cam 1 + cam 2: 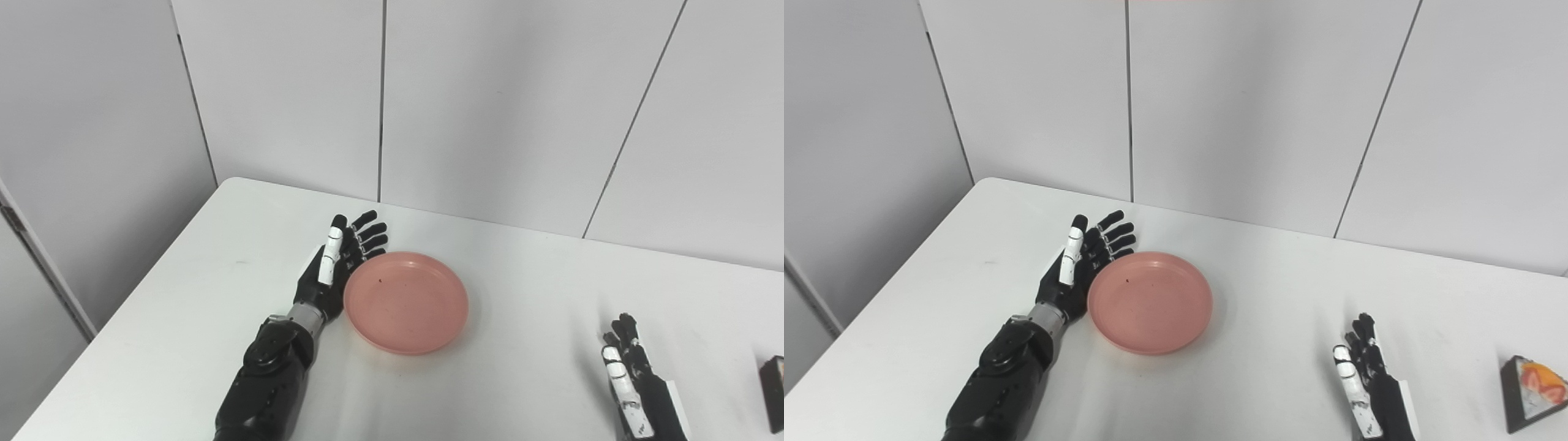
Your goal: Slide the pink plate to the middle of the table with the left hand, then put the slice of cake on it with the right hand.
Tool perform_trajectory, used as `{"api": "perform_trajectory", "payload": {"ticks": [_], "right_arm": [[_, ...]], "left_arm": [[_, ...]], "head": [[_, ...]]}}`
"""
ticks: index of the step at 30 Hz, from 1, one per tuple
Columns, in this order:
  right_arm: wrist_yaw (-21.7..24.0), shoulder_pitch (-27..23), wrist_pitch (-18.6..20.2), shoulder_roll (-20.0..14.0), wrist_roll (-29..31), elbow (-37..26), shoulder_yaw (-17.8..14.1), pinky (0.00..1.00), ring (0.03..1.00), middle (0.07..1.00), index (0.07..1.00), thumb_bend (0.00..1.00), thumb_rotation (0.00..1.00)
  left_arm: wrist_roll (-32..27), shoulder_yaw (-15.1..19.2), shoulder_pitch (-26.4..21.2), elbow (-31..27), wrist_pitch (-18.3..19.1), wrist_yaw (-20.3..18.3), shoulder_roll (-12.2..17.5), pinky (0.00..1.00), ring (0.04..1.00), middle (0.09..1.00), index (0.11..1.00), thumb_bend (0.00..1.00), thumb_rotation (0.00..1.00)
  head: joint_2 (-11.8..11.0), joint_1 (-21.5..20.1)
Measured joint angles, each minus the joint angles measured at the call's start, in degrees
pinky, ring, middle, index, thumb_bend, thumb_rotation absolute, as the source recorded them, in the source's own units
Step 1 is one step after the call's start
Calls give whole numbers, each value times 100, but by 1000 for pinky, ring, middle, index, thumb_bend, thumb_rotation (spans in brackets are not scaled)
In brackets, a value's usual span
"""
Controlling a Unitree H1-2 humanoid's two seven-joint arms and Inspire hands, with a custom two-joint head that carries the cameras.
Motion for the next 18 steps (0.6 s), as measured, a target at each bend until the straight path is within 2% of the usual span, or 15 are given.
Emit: {"api": "perform_trajectory", "payload": {"ticks": [3,6,7,12,13,14,17,18], "right_arm": [[-8,-8,-153,0,-42,68,2,1000,1000,1000,1000,466,735],[-6,-65,-254,4,-58,148,1,1000,1000,1000,1000,514,732],[-6,-87,-276,7,-49,180,-2,1000,1000,1000,1000,529,748],[-64,-127,-376,17,-139,226,-5,1000,994,1000,1000,550,747],[-91,-127,-398,26,-176,226,-9,1000,989,999,1000,559,748],[-118,-127,-424,33,-197,229,-12,1000,986,998,1000,564,751],[-223,-135,-539,57,-248,252,-26,1000,988,995,1000,602,769],[-248,-153,-540,61,-267,269,-25,1000,992,992,1000,609,770]], "left_arm": [[25,11,65,-136,12,148,-137,870,868,857,860,809,999],[141,-125,234,-417,118,174,-186,906,900,886,888,783,1000],[152,-164,293,-500,151,170,-216,923,909,896,897,766,1000],[222,-369,589,-969,309,152,-329,948,931,921,922,748,1000],[233,-397,651,-1067,343,143,-343,949,933,924,927,740,1000],[249,-407,687,-1118,355,143,-358,952,935,928,932,735,1000],[274,-410,782,-1241,360,181,-471,965,946,943,947,733,1000],[291,-415,830,-1316,361,205,-514,975,952,949,953,731,1000]], "head": [[9,-97],[35,-237],[87,-438],[220,-765],[272,-939],[325,-1150],[369,-1293],[421,-1519]]}}
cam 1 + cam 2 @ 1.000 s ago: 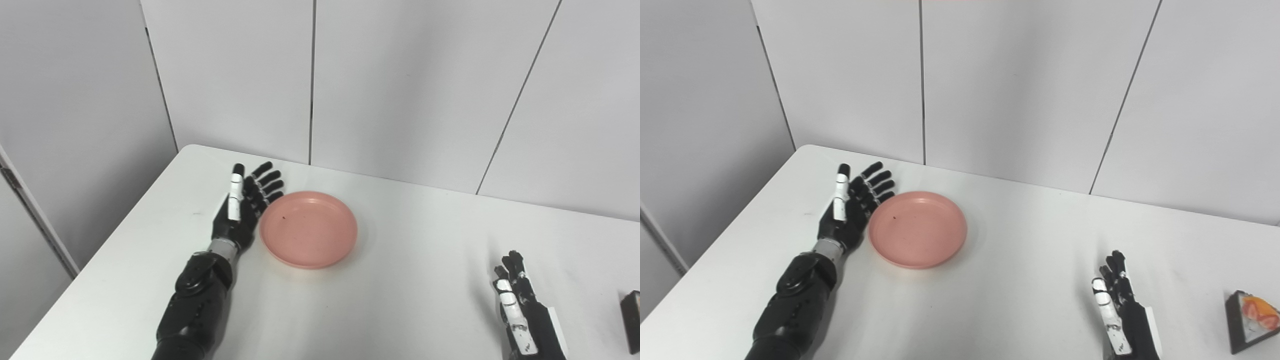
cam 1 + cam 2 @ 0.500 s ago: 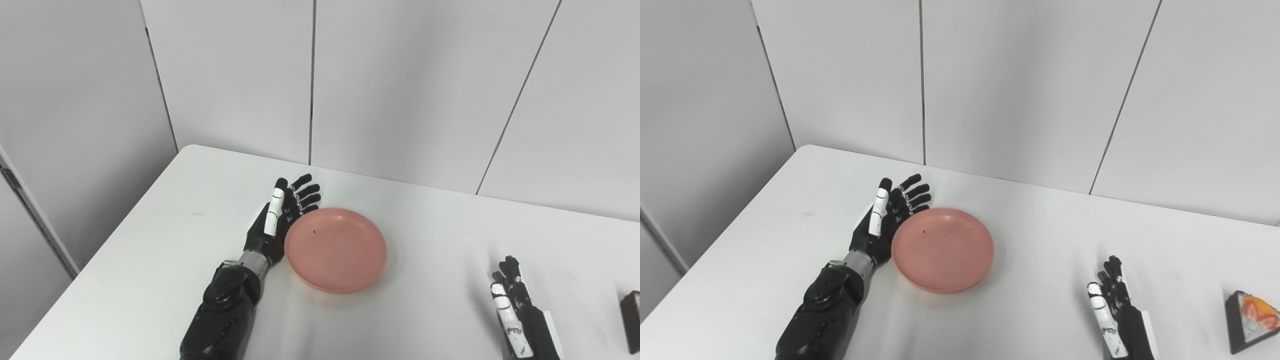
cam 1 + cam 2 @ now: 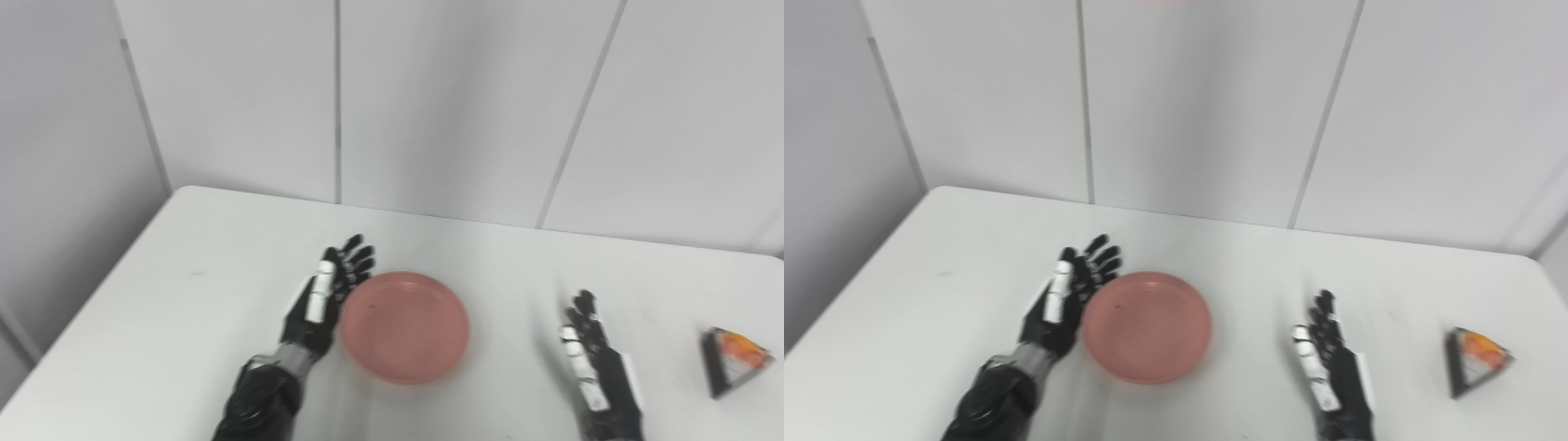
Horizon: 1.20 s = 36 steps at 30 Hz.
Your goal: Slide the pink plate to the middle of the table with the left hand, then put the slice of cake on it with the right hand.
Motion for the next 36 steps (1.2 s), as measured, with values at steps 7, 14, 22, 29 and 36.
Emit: {"api": "perform_trajectory", "payload": {"ticks": [7,14,22,29,36], "right_arm": [[-175,-81,0,129,-147,64,6,1000,997,992,1000,621,771],[-394,-156,93,197,-615,34,87,1000,975,973,992,604,753],[-628,-495,606,-178,-1848,-718,157,848,894,912,929,600,642],[-592,-713,1673,-503,-2320,-1196,-43,917,946,944,973,612,517],[-394,-957,3219,-1128,-3108,-1598,-177,823,922,941,933,641,427]], "left_arm": [[254,-195,208,-237,-130,41,-190,999,982,968,956,710,1000],[477,-270,298,-342,-200,150,-225,1000,987,982,969,678,1000],[468,-314,429,-505,-201,139,-290,1000,985,987,971,653,1000],[490,-379,479,-573,-201,140,-283,981,973,976,963,639,1000],[458,-383,495,-590,-201,123,-211,992,974,976,962,637,1000]], "head": [[228,-642],[378,-1092],[545,-1592],[519,-1988],[493,-2348]]}}
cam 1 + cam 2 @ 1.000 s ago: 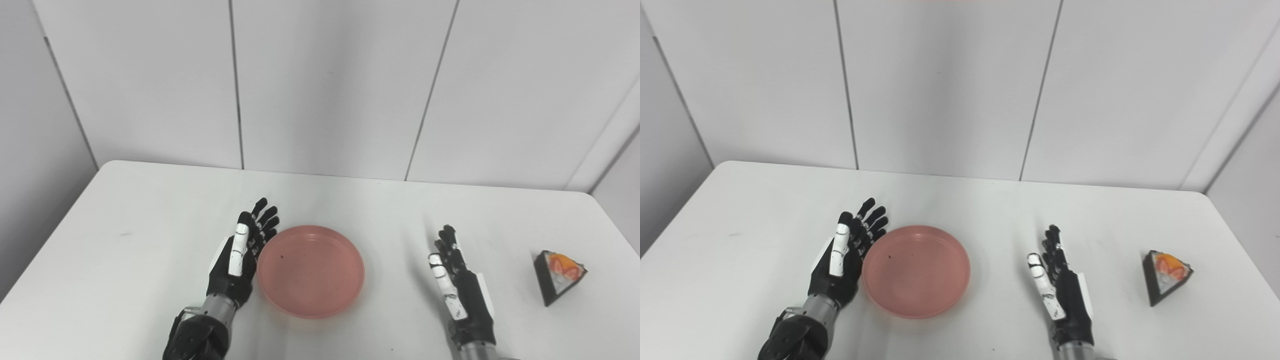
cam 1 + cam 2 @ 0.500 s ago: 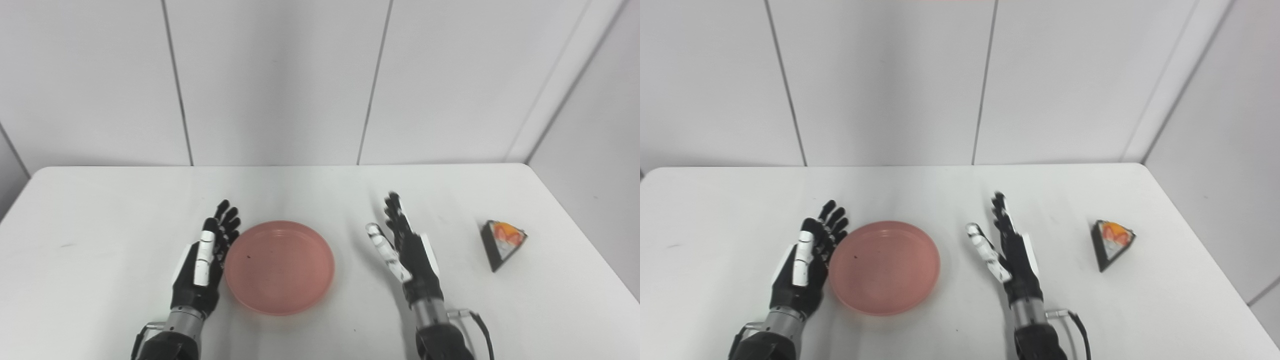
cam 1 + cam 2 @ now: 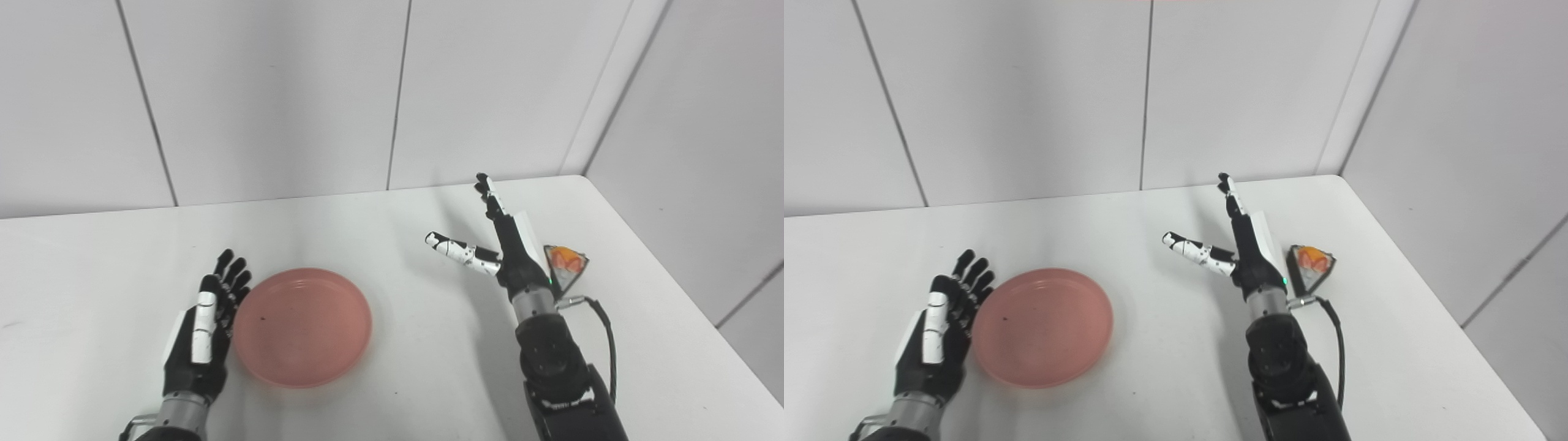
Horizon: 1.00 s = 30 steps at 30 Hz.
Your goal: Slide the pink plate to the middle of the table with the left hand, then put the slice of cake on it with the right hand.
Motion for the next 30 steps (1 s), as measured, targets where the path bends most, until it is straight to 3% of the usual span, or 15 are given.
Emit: {"api": "perform_trajectory", "payload": {"ticks": [4,8,12,13,21,26,30], "right_arm": [[146,-72,426,-60,-824,-49,-228,847,944,937,916,653,378],[381,-105,470,-69,-1794,30,-485,809,931,920,884,662,357],[703,-148,476,-81,-2744,122,-825,874,926,911,868,689,356],[773,-155,475,-89,-2887,129,-893,818,918,913,867,697,336],[1451,-174,475,-89,-3570,146,-1309,768,910,923,869,736,343],[1980,-174,475,-119,-3808,144,-1371,705,889,922,865,767,316],[2175,-174,475,-173,-3840,214,-1374,725,881,896,865,767,287]], "left_arm": [[-3,5,2,19,-28,-71,18,993,976,975,963,640,1000],[-84,27,-57,153,-191,-218,49,986,973,976,965,636,1000],[-127,80,-134,280,-387,-301,110,983,978,978,965,628,1000],[-127,93,-157,314,-393,-323,133,980,977,975,962,624,1000],[-130,104,-165,317,-393,-329,165,993,980,975,961,624,1000],[-156,98,-162,294,-392,-337,166,987,976,973,960,617,1000],[-153,88,-160,272,-392,-337,166,971,967,969,956,624,1000]], "head": [[-26,-254],[-44,-343],[-53,-378],[-53,-387],[-44,-396],[-35,-378],[-9,-361]]}}
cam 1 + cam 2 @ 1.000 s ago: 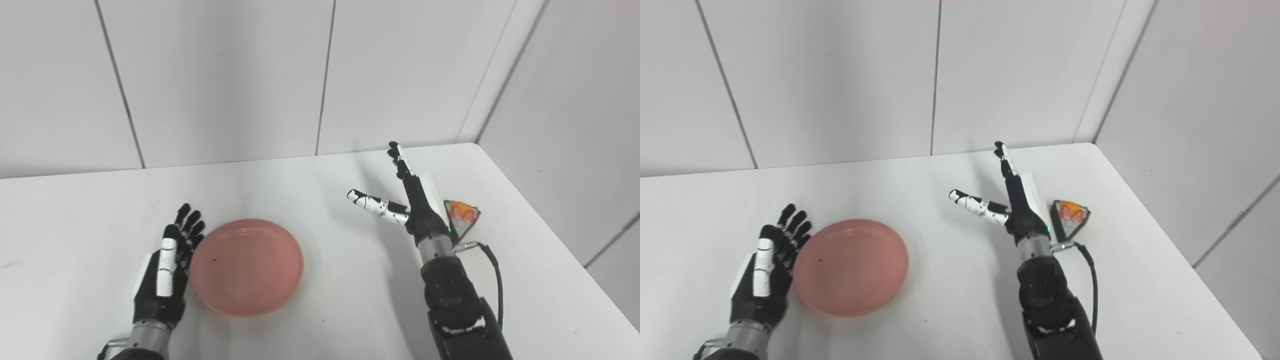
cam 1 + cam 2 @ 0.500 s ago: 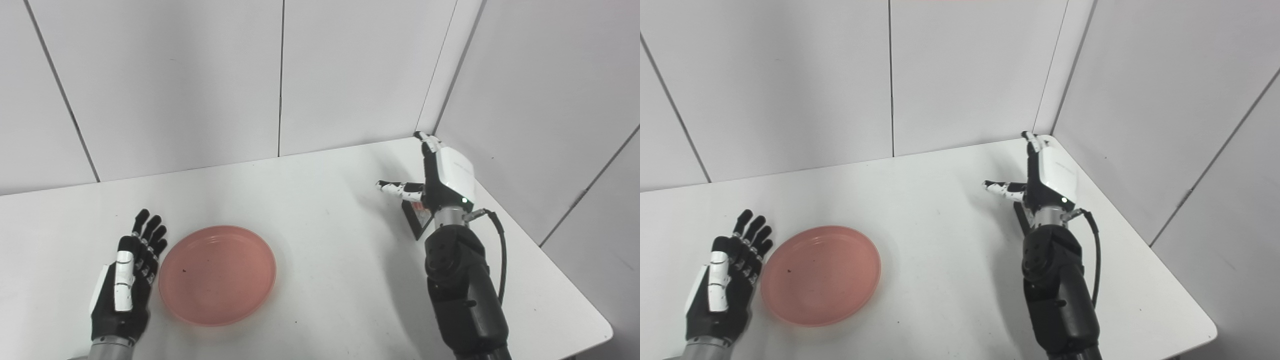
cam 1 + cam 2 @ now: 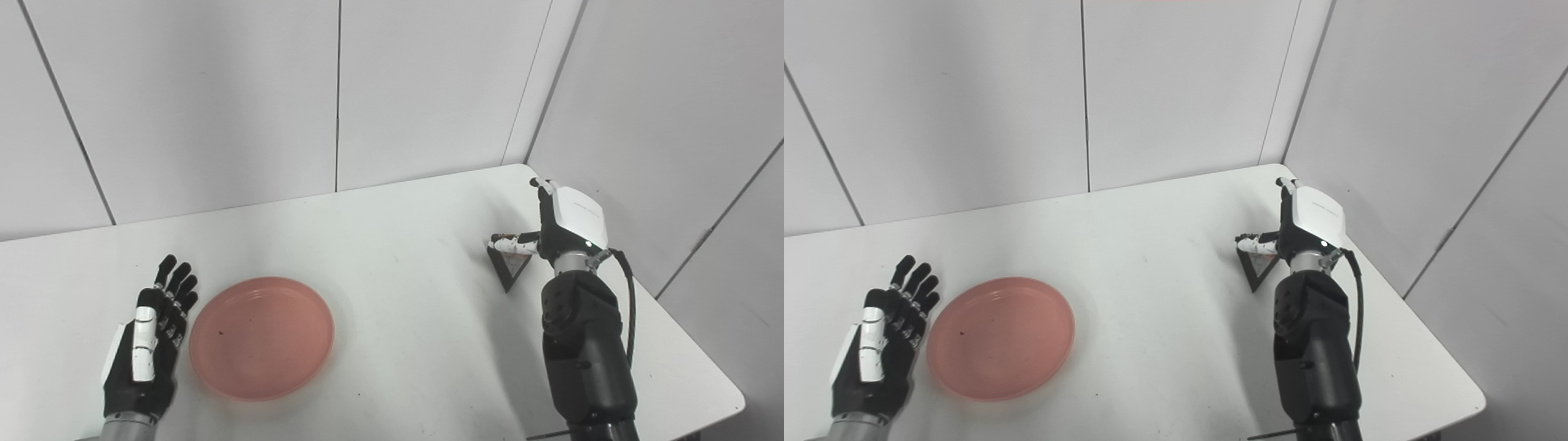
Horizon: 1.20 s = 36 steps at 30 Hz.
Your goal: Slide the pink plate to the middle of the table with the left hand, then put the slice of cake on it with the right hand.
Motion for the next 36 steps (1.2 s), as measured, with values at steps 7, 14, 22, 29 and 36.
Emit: {"api": "perform_trajectory", "payload": {"ticks": [7,14,22,29,36], "right_arm": [[251,-1,0,-18,86,462,-7,683,831,882,858,753,264],[334,-16,0,-29,290,814,-1,635,793,872,854,732,191],[100,-43,0,-130,361,1044,123,336,459,682,900,627,17],[-1204,-61,-249,-353,1522,1722,195,177,238,472,526,532,0],[-2197,-64,-283,-342,2318,1878,269,217,268,431,509,522,0]], "left_arm": [[55,-22,37,-79,2,10,1,972,966,969,953,616,1000],[55,-45,74,-127,4,11,2,961,959,964,947,613,1000],[56,-73,98,-155,6,16,1,958,959,964,946,615,1000],[56,-101,111,-166,34,15,15,972,967,973,957,609,1000],[71,-169,122,-210,85,16,31,970,967,973,959,610,1000]], "head": [[9,18],[44,35],[53,44],[79,79],[79,97]]}}
